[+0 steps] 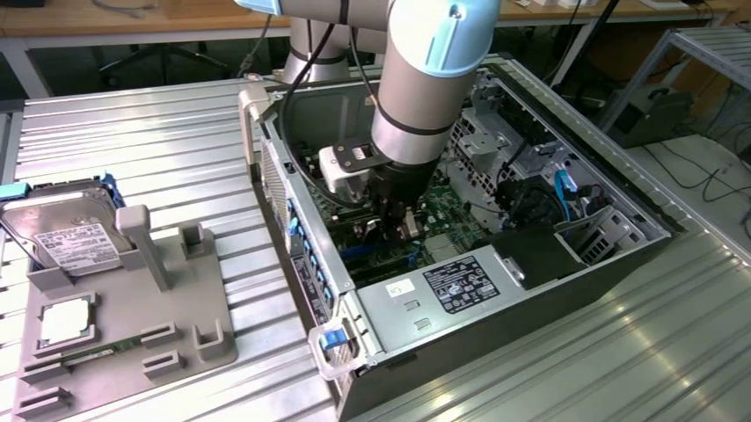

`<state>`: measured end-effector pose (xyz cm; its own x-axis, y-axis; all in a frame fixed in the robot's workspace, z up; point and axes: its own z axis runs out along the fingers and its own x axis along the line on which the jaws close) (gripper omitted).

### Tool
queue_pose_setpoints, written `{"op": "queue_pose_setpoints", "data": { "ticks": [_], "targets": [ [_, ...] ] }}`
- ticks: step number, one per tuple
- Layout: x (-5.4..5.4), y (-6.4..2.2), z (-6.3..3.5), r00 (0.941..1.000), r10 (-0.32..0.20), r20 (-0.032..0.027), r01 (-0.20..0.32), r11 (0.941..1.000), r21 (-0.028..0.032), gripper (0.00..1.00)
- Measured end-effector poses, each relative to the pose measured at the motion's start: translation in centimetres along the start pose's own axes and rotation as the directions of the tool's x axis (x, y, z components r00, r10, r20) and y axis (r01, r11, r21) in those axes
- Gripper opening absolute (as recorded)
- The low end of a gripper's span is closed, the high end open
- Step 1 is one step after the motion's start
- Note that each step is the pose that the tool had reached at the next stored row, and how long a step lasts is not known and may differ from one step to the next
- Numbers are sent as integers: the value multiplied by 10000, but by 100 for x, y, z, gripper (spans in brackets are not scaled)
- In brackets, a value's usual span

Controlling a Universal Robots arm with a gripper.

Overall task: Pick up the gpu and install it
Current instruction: 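Insert the gpu into the slot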

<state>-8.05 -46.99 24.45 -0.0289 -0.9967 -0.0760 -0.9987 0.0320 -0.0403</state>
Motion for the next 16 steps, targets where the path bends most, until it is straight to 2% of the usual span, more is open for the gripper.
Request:
{"op": "queue_pose_setpoints", "data": {
  "ticks": [16],
  "targets": [
    [0,1,4,10000,0,2,0,10000,1,28]
  ]
}}
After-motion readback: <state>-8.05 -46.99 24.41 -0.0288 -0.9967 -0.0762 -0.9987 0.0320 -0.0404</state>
